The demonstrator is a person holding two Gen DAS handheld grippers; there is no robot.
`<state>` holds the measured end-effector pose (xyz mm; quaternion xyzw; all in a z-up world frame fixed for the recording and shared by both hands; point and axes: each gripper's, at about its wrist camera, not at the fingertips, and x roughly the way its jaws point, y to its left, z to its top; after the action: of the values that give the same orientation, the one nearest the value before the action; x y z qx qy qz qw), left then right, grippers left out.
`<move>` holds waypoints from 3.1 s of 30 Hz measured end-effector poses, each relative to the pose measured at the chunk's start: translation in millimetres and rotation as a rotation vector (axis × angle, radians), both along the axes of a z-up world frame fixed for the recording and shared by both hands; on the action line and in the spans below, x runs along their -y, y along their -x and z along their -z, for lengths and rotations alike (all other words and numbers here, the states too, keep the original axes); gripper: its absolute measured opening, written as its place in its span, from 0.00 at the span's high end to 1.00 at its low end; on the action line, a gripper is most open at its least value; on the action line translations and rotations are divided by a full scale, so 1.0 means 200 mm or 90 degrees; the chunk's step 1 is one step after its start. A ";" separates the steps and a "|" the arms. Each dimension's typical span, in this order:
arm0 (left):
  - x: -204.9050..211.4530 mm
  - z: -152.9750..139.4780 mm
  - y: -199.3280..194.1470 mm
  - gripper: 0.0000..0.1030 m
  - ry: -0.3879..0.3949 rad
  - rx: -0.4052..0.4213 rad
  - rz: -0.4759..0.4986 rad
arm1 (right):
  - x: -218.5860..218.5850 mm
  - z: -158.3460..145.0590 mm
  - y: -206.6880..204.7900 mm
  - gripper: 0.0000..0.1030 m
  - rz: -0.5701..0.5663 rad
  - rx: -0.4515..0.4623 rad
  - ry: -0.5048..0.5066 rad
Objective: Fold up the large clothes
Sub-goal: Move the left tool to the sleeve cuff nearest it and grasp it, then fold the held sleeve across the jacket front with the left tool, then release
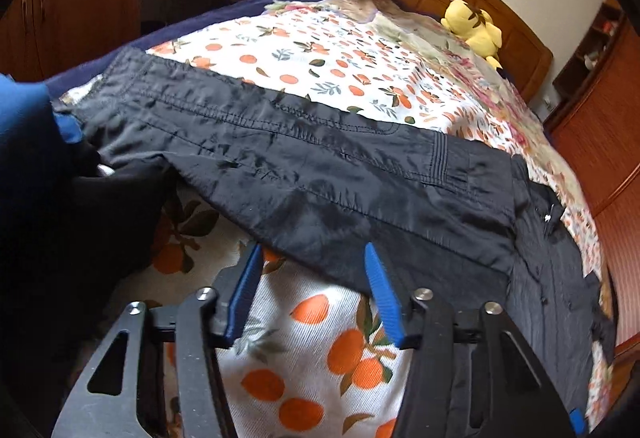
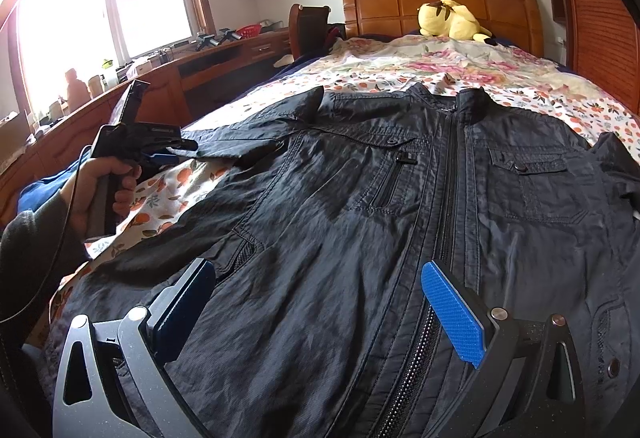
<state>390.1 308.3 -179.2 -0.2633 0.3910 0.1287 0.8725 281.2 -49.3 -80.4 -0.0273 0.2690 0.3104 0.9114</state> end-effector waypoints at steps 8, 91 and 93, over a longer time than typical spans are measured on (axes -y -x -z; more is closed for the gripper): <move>-0.03 0.02 -0.02 0.96 0.033 0.006 -0.030 | 0.01 0.00 0.00 0.00 -0.002 -0.003 -0.010; 1.05 -0.62 0.47 0.80 -0.265 0.193 0.245 | 0.24 -0.11 0.16 0.00 0.078 0.038 0.055; 1.17 -0.66 0.51 0.80 -0.267 0.212 0.275 | 0.28 -0.15 0.17 0.00 0.098 0.041 0.057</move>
<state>287.5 75.1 -47.4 -0.0066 0.2549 -0.0262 0.9666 248.1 -106.1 -51.3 -0.0569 0.2542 0.2258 0.9387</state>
